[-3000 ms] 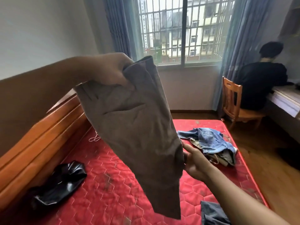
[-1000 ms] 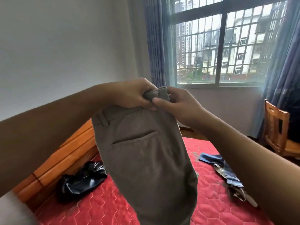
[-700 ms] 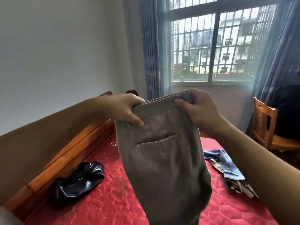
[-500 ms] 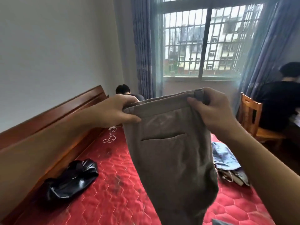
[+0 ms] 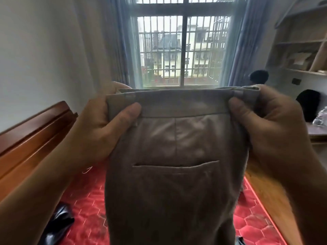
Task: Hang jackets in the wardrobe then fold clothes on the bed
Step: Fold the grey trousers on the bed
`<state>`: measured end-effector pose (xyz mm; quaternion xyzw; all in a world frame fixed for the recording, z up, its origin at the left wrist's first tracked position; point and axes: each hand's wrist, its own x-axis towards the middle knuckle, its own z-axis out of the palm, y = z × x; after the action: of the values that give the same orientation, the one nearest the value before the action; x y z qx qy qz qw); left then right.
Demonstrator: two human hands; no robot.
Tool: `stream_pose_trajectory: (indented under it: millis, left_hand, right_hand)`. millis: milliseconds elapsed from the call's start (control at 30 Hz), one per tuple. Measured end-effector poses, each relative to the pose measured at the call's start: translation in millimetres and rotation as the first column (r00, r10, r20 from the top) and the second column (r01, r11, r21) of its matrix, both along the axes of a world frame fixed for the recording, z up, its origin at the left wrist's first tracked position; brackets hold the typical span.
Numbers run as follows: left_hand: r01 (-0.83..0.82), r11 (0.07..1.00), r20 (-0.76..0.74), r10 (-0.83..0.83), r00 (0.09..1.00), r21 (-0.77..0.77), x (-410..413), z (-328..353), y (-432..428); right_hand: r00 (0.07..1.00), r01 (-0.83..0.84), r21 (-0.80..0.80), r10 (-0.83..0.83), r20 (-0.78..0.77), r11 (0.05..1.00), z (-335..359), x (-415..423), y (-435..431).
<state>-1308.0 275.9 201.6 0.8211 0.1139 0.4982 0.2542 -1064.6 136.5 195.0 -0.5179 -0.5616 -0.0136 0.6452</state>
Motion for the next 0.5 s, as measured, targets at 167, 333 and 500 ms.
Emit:
stream_pose_trajectory:
  millis: [167,333,500]
  left_hand:
    - [-0.054,0.975,-0.295,-0.012,0.955,-0.214,26.2,-47.6,80.3]
    - [-0.251,0.960,-0.631,0.121,0.766,-0.121,58.0,-143.6,157.8]
    - [-0.386,0.905,-0.742,0.134,0.657,-0.178,87.4,-257.1,197.4]
  right_hand:
    - [0.995,0.024,-0.225,-0.003,0.095,0.974,-53.3,42.4,65.6]
    - [0.963,0.169,-0.470,-0.043,0.265,0.866,-160.9,90.6,150.9]
    - [0.995,0.085,-0.672,-0.022,0.102,0.735,-281.5,112.1,210.8]
